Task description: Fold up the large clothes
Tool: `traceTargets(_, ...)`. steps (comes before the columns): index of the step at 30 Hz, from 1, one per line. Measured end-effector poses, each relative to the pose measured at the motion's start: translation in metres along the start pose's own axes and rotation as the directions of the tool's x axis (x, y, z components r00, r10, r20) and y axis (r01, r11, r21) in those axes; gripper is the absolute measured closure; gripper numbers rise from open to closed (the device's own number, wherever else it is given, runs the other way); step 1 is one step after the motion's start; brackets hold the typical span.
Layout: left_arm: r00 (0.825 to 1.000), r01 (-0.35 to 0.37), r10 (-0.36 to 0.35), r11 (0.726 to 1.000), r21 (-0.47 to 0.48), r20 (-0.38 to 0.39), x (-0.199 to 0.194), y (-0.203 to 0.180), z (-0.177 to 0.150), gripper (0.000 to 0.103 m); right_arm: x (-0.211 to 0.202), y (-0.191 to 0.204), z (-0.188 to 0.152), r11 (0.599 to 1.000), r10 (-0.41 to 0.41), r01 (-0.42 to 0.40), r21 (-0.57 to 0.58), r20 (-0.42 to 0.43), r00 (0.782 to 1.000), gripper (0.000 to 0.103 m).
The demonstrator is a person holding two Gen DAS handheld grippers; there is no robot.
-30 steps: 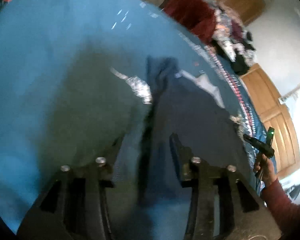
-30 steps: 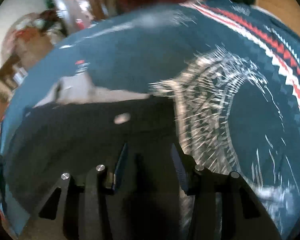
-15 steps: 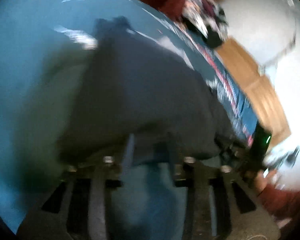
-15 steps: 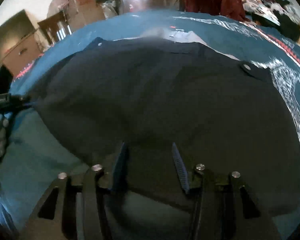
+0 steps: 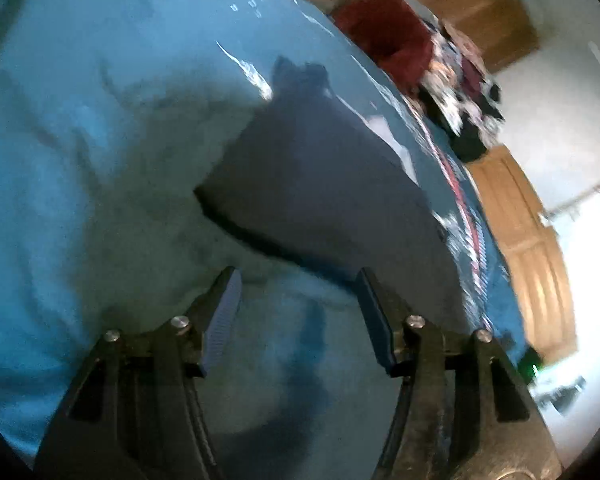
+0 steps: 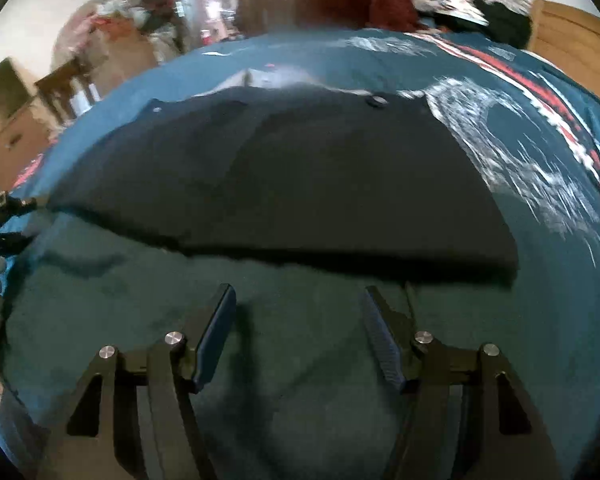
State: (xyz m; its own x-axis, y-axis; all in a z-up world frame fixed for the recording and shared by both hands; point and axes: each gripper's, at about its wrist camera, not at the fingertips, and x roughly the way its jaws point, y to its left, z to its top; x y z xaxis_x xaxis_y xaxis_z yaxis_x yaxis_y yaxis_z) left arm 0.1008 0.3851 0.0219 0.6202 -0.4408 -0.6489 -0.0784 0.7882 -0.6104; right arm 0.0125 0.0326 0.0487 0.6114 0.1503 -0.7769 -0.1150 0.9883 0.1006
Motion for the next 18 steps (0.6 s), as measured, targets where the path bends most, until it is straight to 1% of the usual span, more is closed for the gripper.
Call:
traceTargets(2, 0.994, -0.107, 0.105, 0.992, 0.072, 0.037, 0.002, -0.016, -0.005, 0.043, -0.001, -0.006, -0.008, 0.997, -0.062, 0.062, 0.034, 0.000, 0.998, 0.034)
traceTargets(3, 0.988, -0.152, 0.147, 0.982, 0.112, 0.056, 0.003, -0.026, -0.009, 0.043, 0.001, -0.013, -0.010, 0.995, -0.067, 0.067, 0.070, -0.004, 0.998, 0.034)
traceTargets(4, 0.979, -0.201, 0.192, 0.964, 0.172, 0.073, 0.003, -0.036, -0.015, 0.043, 0.003, -0.017, -0.010, 0.993, -0.077, 0.077, 0.090, -0.009, 0.997, 0.034)
traceTargets(5, 0.970, -0.240, 0.225, 0.945, 0.222, 0.089, 0.008, -0.044, -0.022, 0.042, 0.006, -0.023, -0.013, 0.988, -0.104, 0.104, 0.113, -0.009, 0.995, 0.033)
traceTargets(7, 0.963, -0.268, 0.251, 0.925, 0.269, 0.099, 0.017, -0.049, -0.030, 0.031, 0.012, -0.030, -0.016, 0.983, -0.121, 0.122, 0.136, -0.020, 0.993, 0.024)
traceTargets(9, 0.959, -0.282, 0.265, 0.911, 0.299, 0.099, 0.025, -0.052, -0.032, 0.025, 0.016, -0.033, -0.018, 0.982, -0.125, 0.127, 0.141, -0.023, 0.992, 0.022)
traceTargets(10, 0.959, -0.283, 0.267, 0.909, 0.307, 0.093, 0.026, -0.052, -0.032, 0.019, 0.017, -0.032, -0.018, 0.981, -0.134, 0.135, 0.137, -0.017, 0.991, 0.019)
traceTargets(11, 0.961, -0.277, 0.264, 0.906, 0.322, 0.084, 0.027, -0.053, -0.031, 0.015, 0.020, -0.031, -0.019, 0.981, -0.142, 0.143, 0.135, -0.014, 0.990, 0.017)
traceTargets(13, 0.960, -0.279, 0.272, 0.894, 0.351, 0.069, 0.029, -0.056, -0.035, 0.002, 0.023, -0.031, -0.021, 0.979, -0.153, 0.152, 0.133, -0.002, 0.988, 0.011)
traceTargets(14, 0.957, -0.286, 0.284, 0.884, 0.370, 0.061, 0.030, -0.059, -0.037, 0.000, 0.024, -0.029, -0.022, 0.978, -0.167, 0.165, 0.128, 0.010, 0.986, 0.010)
traceTargets(16, 0.942, -0.327, 0.331, 0.860, 0.391, 0.060, 0.032, -0.067, -0.044, 0.000, 0.026, -0.026, -0.021, 0.975, -0.189, 0.187, 0.120, 0.010, 0.982, 0.007)
traceTargets(18, 0.929, -0.358, 0.365, 0.845, 0.396, 0.061, 0.031, -0.071, -0.049, 0.000, 0.028, -0.028, -0.020, 0.977, -0.180, 0.178, 0.121, 0.002, 0.984, 0.005)
